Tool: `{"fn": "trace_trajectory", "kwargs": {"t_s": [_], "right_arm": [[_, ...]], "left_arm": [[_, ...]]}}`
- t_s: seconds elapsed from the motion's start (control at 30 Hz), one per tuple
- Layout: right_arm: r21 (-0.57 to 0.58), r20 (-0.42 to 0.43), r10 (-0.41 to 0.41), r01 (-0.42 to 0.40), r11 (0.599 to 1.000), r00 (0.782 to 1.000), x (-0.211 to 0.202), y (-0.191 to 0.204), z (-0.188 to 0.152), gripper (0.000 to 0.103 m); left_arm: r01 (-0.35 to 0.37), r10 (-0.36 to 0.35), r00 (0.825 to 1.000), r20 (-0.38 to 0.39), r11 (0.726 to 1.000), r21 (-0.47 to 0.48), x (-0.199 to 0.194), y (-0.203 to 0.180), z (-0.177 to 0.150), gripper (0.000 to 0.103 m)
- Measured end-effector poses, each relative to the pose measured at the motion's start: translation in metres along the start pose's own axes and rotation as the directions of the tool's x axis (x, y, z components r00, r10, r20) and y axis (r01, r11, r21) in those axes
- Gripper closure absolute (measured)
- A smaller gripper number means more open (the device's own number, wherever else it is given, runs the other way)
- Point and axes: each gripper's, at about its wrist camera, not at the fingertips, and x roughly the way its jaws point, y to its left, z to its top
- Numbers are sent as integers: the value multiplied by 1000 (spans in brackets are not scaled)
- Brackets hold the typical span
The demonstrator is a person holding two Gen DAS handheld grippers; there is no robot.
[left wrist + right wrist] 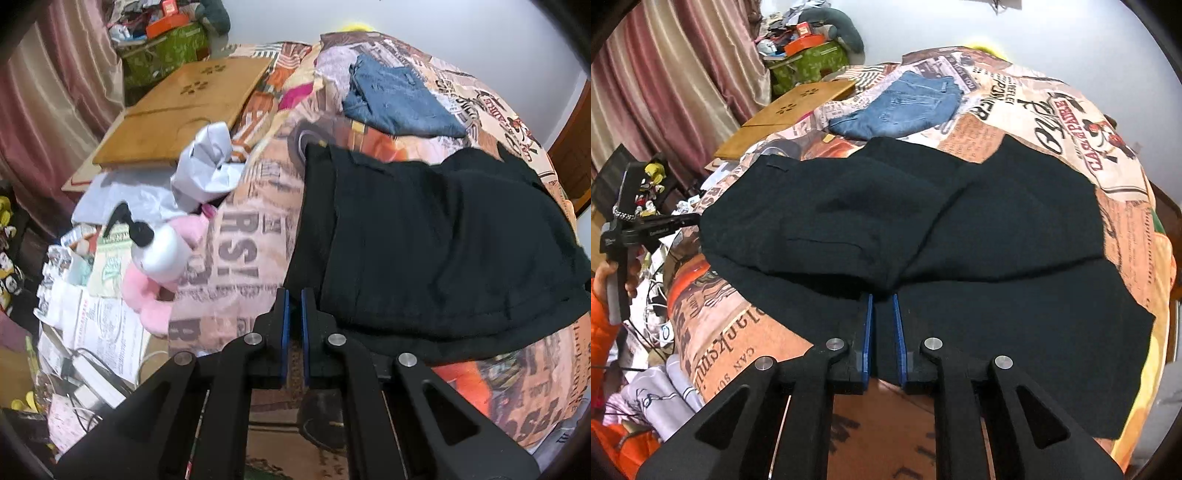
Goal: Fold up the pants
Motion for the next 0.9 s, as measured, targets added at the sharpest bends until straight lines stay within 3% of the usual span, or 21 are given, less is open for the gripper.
{"fn": "trace_trajectory", "kwargs": {"t_s": [0.1, 0.27, 0.47, 0.57, 0.9], "right_arm": [[25, 17, -12, 11, 1000, 1000, -13, -11, 2, 87], [66, 88, -51, 46, 997, 995, -32, -31, 16, 61], [112, 123, -104, 90, 990, 987, -34, -62, 46, 57], [130, 128, -128, 111, 985, 983, -27, -81, 64, 55], [191, 59, -128, 115, 975, 990, 39, -134, 124, 55]], "left_arm": [[8, -8, 1000, 25, 1000, 11, -9, -7, 13, 89], [22, -27, 996, 85, 998, 66, -22, -37, 44, 61], [60, -76, 989, 128, 990, 131, -26, -83, 84, 38], [81, -101, 987, 126, 986, 149, -18, -104, 105, 31], [101, -117, 990, 75, 975, 196, 34, -159, 150, 29]]}}
